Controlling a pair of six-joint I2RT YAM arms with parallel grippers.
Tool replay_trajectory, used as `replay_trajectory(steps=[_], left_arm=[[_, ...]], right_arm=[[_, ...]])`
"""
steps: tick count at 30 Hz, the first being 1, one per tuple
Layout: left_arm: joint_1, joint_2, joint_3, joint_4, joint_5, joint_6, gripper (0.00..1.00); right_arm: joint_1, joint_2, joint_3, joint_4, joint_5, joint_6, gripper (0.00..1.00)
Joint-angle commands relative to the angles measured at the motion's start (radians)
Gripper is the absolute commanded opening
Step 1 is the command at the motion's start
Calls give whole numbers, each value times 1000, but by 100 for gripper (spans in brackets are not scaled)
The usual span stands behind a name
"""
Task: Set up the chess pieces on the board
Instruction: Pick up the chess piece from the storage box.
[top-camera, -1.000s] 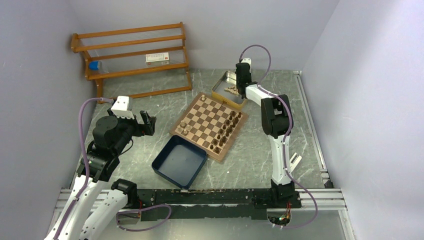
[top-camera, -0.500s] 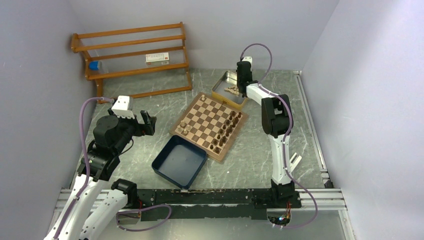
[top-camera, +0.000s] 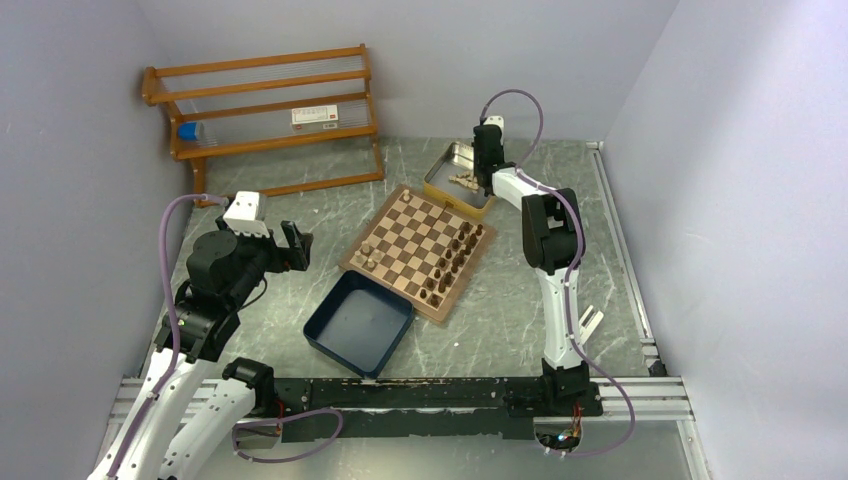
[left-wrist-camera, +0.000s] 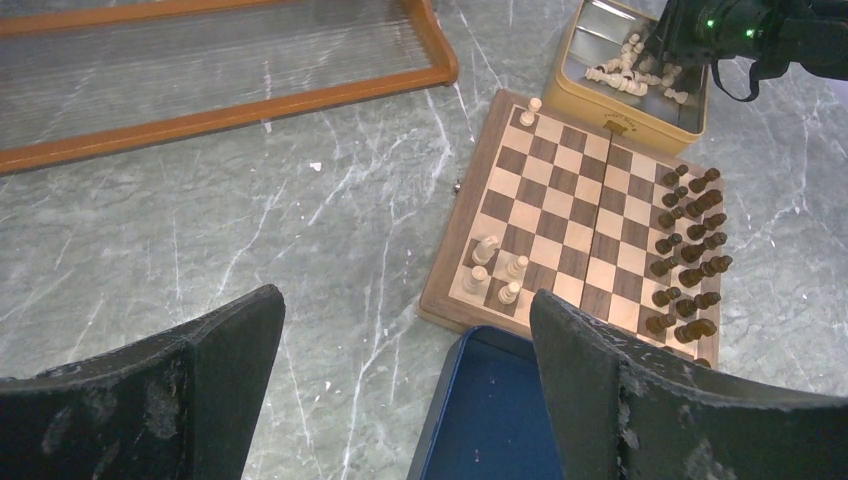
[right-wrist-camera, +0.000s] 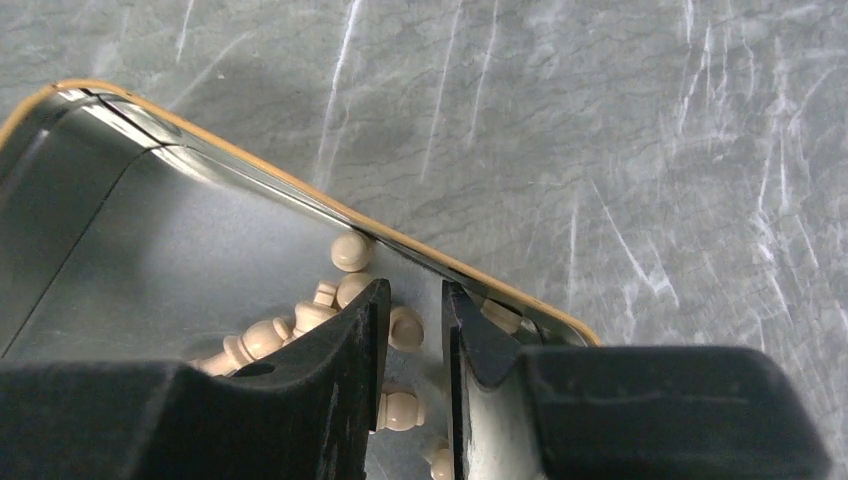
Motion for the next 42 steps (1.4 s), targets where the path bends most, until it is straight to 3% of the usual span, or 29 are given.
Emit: replay_trajectory(steps=[1, 6, 18, 42], left_arm=[[7, -2, 0, 17, 6, 1, 97], [7, -3, -1, 17, 4, 1, 97], [7, -5, -2, 17, 4, 0, 97], [7, 4, -2, 18, 9, 1, 97]], right_arm=[[-14, 29, 29, -1, -5, 10, 30], [-14, 37, 32, -1, -6, 9, 28], [-14, -7, 6, -1, -24, -11, 10], [46, -323, -247, 52, -105, 1, 10]])
